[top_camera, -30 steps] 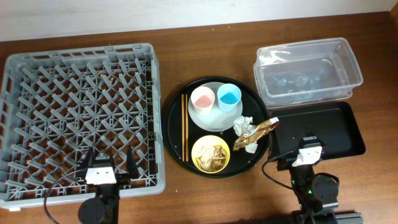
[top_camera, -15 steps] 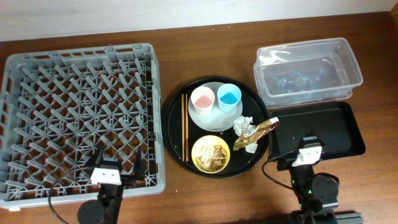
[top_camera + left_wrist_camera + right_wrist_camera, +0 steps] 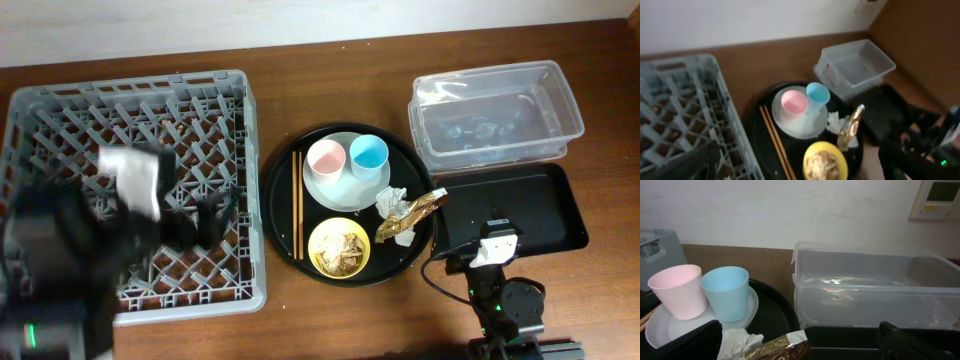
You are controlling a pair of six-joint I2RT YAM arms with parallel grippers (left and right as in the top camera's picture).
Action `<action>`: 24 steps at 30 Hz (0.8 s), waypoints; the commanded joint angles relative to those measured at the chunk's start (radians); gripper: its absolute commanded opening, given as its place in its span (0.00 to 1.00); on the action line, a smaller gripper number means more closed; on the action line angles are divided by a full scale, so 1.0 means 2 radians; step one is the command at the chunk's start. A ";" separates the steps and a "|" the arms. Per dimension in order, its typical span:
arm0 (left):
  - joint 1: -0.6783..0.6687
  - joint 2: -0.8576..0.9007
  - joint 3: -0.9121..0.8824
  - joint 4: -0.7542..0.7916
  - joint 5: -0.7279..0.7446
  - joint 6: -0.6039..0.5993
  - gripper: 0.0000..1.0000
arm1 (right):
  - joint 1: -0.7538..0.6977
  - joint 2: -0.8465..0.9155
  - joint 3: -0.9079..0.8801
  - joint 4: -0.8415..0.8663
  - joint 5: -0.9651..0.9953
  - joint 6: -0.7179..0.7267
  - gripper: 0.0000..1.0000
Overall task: Sort waste into correct bins and load items into the dishwasher rack
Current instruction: 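Lower the left gripper and grasp the wooden chopsticks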
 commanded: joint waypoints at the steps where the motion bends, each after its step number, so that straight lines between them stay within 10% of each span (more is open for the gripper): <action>1: 0.002 0.123 0.098 -0.039 0.053 -0.004 0.99 | -0.002 -0.002 -0.003 -0.002 -0.003 0.004 0.99; 5: -0.004 0.197 0.106 -0.073 0.078 -0.004 0.98 | -0.002 -0.002 -0.003 -0.002 -0.003 0.004 0.99; 9: -0.121 0.237 0.082 -0.116 -0.197 -0.137 0.74 | -0.002 -0.002 -0.003 -0.002 -0.003 0.004 0.99; 10: -0.152 0.245 0.081 -0.100 -0.204 -0.136 0.75 | -0.002 -0.002 -0.003 -0.002 -0.003 0.004 0.99; 11: -0.182 0.252 0.081 -0.083 -0.206 -0.136 0.99 | -0.002 -0.002 -0.003 -0.002 -0.003 0.004 0.99; 13: -0.225 0.269 0.081 -0.055 -0.229 -0.137 0.96 | -0.002 -0.002 -0.003 -0.002 -0.003 0.004 0.99; 14: -0.241 0.277 0.081 -0.044 -0.230 -0.137 0.67 | -0.002 -0.002 -0.003 -0.002 -0.003 0.004 0.99; 16: -0.257 0.291 0.081 -0.039 -0.249 -0.137 0.41 | -0.002 -0.002 -0.003 -0.002 -0.003 0.004 0.99; 24: -0.279 0.413 0.081 -0.043 -0.279 -0.186 0.23 | -0.002 -0.002 -0.003 -0.002 -0.003 0.004 0.99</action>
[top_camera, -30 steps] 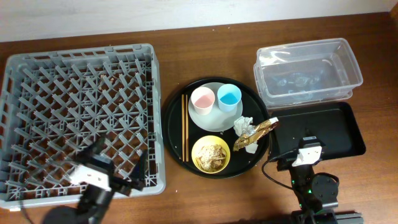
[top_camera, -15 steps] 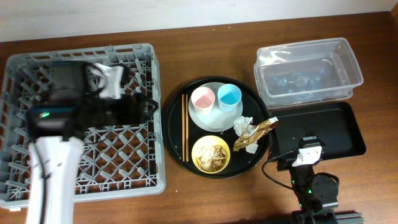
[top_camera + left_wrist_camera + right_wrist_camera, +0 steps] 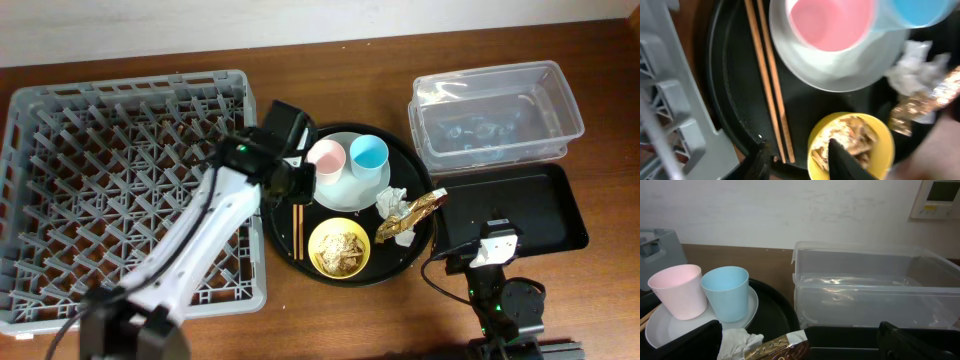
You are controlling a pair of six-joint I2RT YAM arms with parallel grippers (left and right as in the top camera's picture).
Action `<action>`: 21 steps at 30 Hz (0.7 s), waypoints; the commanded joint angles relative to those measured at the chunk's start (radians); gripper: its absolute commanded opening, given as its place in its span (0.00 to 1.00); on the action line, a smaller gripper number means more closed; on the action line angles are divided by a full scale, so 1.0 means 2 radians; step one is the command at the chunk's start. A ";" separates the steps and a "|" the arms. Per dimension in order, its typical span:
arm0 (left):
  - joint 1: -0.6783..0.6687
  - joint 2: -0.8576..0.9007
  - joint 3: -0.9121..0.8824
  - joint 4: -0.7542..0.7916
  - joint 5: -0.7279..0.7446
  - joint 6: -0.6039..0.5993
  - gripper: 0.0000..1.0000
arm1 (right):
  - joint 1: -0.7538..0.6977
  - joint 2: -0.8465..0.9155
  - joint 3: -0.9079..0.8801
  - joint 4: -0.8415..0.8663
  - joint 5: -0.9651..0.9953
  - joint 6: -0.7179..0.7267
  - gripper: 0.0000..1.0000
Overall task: Sort waste into correct bins and load items into the dishwasher rack
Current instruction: 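Lower the left gripper and grasp the wooden chopsticks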
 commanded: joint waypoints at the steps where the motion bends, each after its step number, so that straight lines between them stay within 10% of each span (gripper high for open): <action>1: -0.002 0.034 -0.003 -0.002 -0.014 -0.013 0.20 | -0.002 -0.002 -0.003 -0.002 -0.003 0.004 0.99; 21: -0.027 0.160 -0.003 0.037 -0.105 -0.062 0.13 | -0.002 -0.002 -0.003 -0.002 -0.003 0.004 0.99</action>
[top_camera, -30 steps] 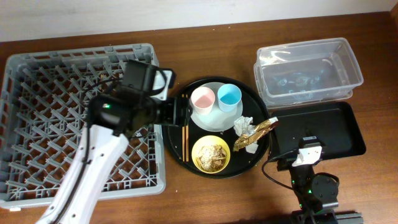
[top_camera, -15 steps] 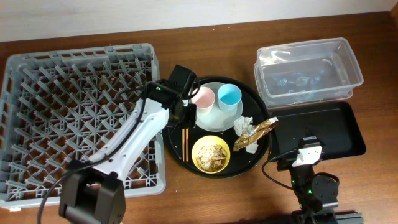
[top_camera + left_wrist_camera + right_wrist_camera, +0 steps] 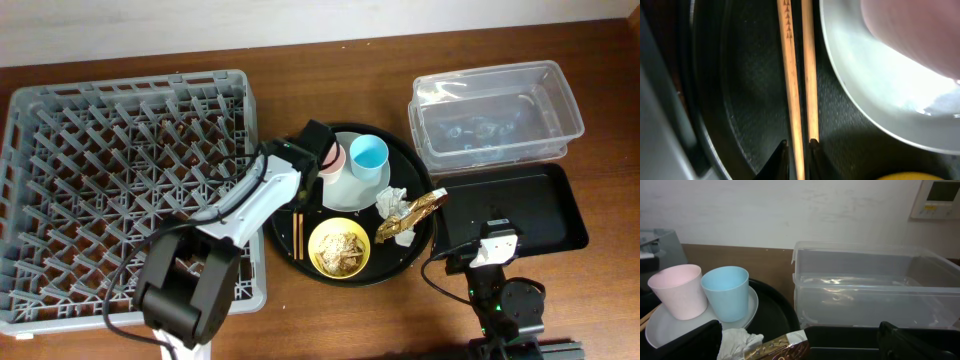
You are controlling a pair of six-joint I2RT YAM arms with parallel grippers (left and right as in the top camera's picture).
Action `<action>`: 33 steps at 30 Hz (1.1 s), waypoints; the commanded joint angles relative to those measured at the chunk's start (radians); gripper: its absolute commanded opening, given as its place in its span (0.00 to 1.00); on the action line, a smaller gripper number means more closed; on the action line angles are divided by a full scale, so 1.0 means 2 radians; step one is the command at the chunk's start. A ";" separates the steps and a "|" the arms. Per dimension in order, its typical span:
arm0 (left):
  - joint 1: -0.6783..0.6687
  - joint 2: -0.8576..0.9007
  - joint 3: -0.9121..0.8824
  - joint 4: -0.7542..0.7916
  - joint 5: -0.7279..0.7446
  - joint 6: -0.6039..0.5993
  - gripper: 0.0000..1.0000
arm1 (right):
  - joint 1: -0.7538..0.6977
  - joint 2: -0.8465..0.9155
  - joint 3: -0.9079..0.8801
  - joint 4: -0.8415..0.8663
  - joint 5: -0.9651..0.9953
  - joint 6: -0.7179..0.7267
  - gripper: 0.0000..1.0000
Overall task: Sort waste into correct bins and load items into the dishwasher rack
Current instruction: 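Lower the left gripper and grasp the wooden chopsticks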
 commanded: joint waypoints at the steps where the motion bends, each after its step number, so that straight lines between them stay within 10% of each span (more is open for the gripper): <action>1: 0.000 0.021 -0.002 0.006 -0.014 -0.009 0.13 | -0.002 -0.002 -0.003 -0.002 -0.003 0.004 0.99; 33: 0.046 0.019 -0.010 0.064 0.050 -0.023 0.26 | -0.002 -0.002 -0.003 -0.002 -0.003 0.004 0.99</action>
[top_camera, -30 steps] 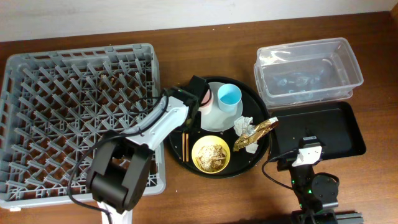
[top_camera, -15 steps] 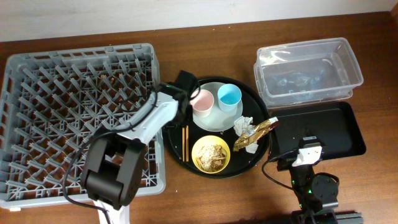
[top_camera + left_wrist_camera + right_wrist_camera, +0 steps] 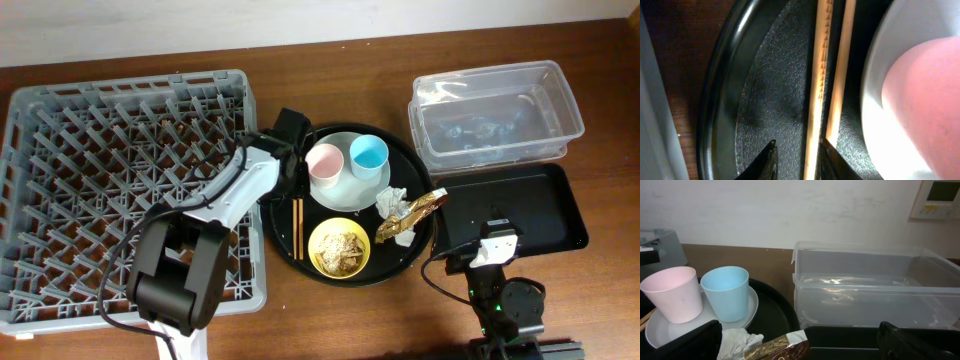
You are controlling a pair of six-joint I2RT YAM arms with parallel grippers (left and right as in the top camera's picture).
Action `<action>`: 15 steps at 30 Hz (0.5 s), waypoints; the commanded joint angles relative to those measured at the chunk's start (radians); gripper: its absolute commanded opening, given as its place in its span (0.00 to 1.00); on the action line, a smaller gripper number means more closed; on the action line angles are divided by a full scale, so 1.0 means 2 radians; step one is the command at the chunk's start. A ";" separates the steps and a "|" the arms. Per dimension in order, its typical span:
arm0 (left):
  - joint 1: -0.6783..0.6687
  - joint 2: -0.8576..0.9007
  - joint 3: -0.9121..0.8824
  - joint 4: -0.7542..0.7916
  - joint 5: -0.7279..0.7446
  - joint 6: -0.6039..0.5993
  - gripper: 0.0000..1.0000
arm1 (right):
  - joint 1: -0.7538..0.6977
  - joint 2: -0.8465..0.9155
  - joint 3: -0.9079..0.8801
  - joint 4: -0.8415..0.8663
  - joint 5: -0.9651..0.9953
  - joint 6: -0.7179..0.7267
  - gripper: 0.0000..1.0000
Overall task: Sort waste into correct bins and load items into the dishwasher rack
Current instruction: 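Lower the left gripper and grasp the wooden chopsticks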
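Two wooden chopsticks (image 3: 820,85) lie side by side on the round black tray (image 3: 725,100), left of the white plate (image 3: 345,185) with the pink cup (image 3: 323,160) and blue cup (image 3: 369,154). My left gripper (image 3: 796,145) is low over them and open. Its fingers straddle the left chopstick, and the right finger sits against the other one. A yellow bowl (image 3: 340,247) of food scraps, a crumpled tissue (image 3: 391,202) and a gold wrapper (image 3: 420,212) share the tray. My right gripper (image 3: 800,347) rests open at the lower right, holding nothing.
The grey dishwasher rack (image 3: 130,90) fills the left side, touching the tray's edge. A clear plastic bin (image 3: 495,110) stands at the back right, with a flat black bin (image 3: 530,210) in front of it. My left arm crosses the rack's right part.
My left gripper has shifted toward the far end of the chopsticks and its fingers stand wider apart. The pink cup sits slightly further left in the right wrist view. The right arm is unchanged.
My left arm was first over the rack's lower left, blurred. Then it was above the tray beside the chopsticks and bowl. Then it was low with narrow-set fingers around a chopstick. Now it sits further up the sticks with fingers wider.
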 commanded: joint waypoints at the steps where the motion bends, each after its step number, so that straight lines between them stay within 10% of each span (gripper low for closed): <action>1: -0.009 0.003 -0.006 0.003 -0.003 -0.006 0.26 | -0.002 -0.002 -0.003 -0.002 -0.002 0.004 0.99; 15: -0.009 0.003 -0.036 0.028 -0.018 -0.010 0.23 | -0.002 -0.002 -0.003 -0.002 -0.003 0.004 0.99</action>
